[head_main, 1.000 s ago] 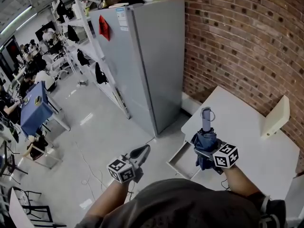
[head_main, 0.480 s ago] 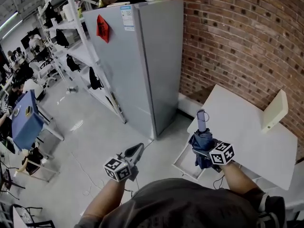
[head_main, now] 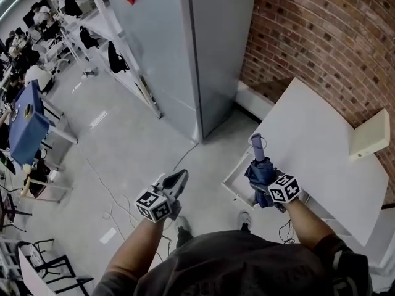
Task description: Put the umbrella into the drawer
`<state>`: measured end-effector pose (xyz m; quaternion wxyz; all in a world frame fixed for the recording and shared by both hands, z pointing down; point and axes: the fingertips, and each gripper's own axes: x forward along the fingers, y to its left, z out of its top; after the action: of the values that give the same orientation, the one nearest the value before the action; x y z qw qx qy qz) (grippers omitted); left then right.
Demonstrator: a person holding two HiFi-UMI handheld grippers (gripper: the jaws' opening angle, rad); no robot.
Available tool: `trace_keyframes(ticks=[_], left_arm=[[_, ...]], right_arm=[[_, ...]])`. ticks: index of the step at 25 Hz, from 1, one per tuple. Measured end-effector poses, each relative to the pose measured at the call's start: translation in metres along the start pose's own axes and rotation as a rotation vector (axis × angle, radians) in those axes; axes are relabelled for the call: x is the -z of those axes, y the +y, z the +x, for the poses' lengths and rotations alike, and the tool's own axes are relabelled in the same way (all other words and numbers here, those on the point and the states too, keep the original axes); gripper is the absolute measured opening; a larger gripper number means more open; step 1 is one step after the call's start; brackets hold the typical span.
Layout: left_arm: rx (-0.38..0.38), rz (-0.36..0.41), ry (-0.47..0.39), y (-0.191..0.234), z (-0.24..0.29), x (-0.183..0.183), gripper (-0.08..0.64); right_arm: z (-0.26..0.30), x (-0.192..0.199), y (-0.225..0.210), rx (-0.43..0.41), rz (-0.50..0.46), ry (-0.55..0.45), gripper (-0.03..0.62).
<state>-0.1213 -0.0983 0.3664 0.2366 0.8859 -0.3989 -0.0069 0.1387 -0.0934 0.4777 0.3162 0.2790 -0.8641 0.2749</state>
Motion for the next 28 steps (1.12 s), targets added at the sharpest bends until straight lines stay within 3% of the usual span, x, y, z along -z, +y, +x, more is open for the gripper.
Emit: trace_keyframes(ticks=[6, 12, 22, 28], left_arm=[[-0.019, -0.062, 0.058, 0.033, 0.027, 0.087, -0.002], [-0.01, -0.08, 0.133, 0.073, 0.056, 0.17, -0.002], [0.021, -0.084, 0.191, 0.132, 0.104, 0.294, -0.002], [0.02, -0.104, 0.206, 0.156, 0.119, 0.35, -0.001]], right_arm=[[0.081, 0.088, -0.037, -0.009, 0.097, 0.129, 0.247], [0.15, 0.192, -0.082, 0.037, 0.213, 0.251, 0.247], [0.242, 0.318, -0.175, 0.141, 0.404, 0.313, 0.247], [0.285, 0.361, -0.224, 0.196, 0.482, 0.347, 0.247]])
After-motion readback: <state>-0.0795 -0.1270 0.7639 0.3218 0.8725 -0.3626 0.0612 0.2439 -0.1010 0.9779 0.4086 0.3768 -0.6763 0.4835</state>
